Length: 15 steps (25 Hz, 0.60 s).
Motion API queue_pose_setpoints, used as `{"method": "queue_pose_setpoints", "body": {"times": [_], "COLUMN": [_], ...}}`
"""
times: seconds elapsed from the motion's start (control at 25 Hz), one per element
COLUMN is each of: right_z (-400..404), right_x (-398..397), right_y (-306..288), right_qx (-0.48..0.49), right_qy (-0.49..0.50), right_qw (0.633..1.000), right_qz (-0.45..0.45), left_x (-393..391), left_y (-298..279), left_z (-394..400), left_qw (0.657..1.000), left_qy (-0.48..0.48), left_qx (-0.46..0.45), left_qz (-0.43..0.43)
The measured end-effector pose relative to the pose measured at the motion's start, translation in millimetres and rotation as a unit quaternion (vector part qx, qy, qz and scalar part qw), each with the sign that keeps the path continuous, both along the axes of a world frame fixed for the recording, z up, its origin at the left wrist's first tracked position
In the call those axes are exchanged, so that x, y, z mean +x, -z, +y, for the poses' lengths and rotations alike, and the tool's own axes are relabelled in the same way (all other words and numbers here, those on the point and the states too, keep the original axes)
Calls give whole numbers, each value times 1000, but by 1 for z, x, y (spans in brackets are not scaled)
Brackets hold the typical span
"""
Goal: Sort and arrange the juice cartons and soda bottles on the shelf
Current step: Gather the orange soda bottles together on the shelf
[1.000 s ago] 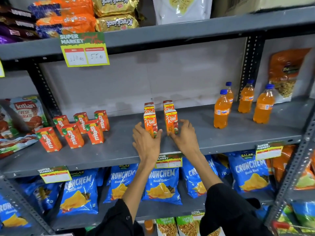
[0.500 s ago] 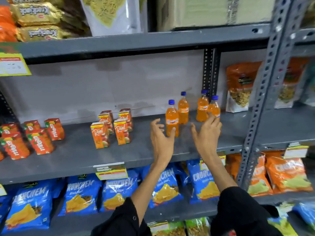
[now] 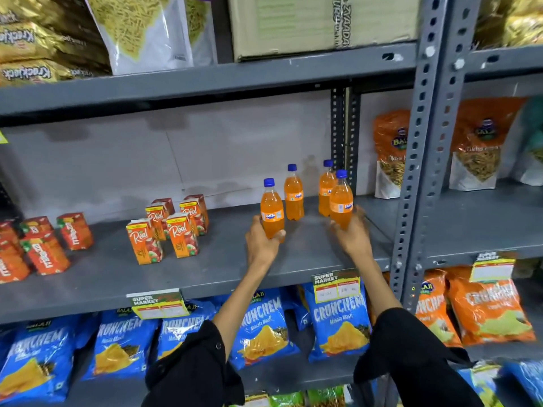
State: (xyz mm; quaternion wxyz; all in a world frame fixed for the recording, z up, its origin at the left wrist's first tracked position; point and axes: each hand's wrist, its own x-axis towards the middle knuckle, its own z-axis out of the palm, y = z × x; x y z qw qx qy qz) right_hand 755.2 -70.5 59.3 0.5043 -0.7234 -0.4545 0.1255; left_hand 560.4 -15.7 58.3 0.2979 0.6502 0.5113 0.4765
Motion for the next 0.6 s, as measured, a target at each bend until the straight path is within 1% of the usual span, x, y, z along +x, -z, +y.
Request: {"method": "queue_pose_setpoints", "body": {"times": [0.08,0.2,0.36,0.6], "right_z": [-2,-3,-3,-4], "right_x": [5,8,10,10], "right_y": [1,4,7,11], "right_qx": [13,20,23,18], "right_qy": [-10,-22,-37,-43], "right_qw": [1000,1000,999,999], "right_qz": [16,2,7,13], "left_x": [9,32,53,58], "left_y": [0,1,-2,0], "left_z": [-3,-9,-11,-15], "left_qw": [1000,1000,998,999], "left_qy": [8,29,55,45], "left_qx": [3,6,2,2], "left_qz": [-2,-6,0,-3]}}
